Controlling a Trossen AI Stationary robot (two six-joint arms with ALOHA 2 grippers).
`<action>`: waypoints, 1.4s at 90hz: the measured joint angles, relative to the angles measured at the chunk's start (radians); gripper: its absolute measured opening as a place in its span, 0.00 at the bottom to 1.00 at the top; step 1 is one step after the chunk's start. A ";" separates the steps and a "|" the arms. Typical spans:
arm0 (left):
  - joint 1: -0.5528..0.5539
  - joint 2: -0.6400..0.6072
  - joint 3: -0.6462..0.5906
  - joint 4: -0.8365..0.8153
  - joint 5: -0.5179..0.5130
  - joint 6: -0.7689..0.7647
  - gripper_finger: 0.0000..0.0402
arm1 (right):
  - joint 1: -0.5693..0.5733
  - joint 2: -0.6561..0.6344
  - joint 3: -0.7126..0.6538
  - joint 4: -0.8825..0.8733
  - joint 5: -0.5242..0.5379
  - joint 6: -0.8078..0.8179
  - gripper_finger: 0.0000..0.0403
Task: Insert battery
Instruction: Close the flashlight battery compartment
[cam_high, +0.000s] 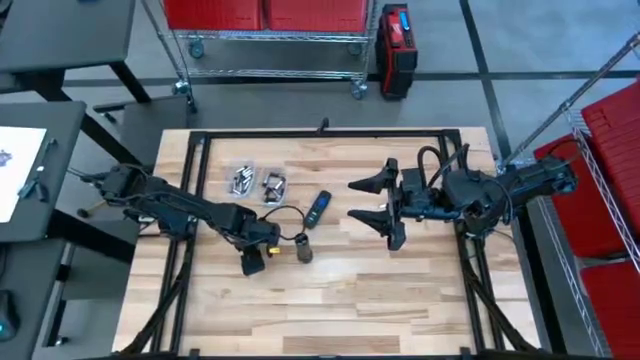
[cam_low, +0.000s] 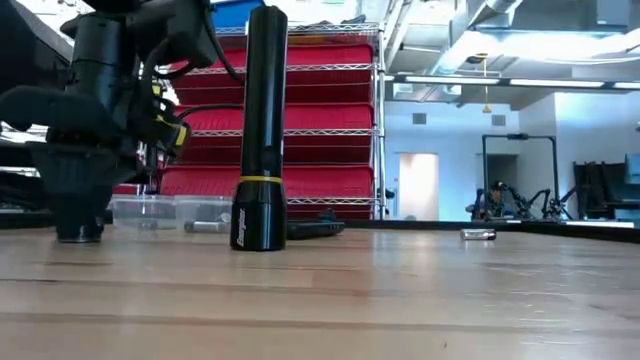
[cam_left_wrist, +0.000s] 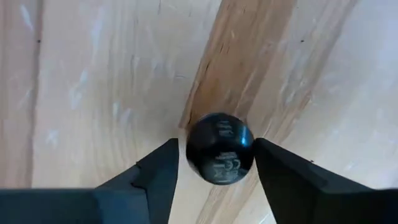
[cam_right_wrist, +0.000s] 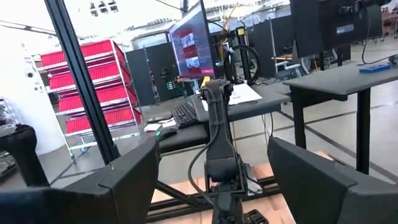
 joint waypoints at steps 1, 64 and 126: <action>0.000 0.000 0.000 0.000 0.000 0.000 0.49 | 0.000 0.000 0.000 0.000 0.000 0.000 0.71; 0.002 -0.001 0.001 0.016 -0.038 0.042 0.51 | -0.009 0.000 0.000 -0.006 -0.006 0.000 0.71; 0.002 -0.002 -0.016 0.023 -0.037 0.042 0.36 | -0.009 0.000 0.000 -0.010 0.001 0.000 0.71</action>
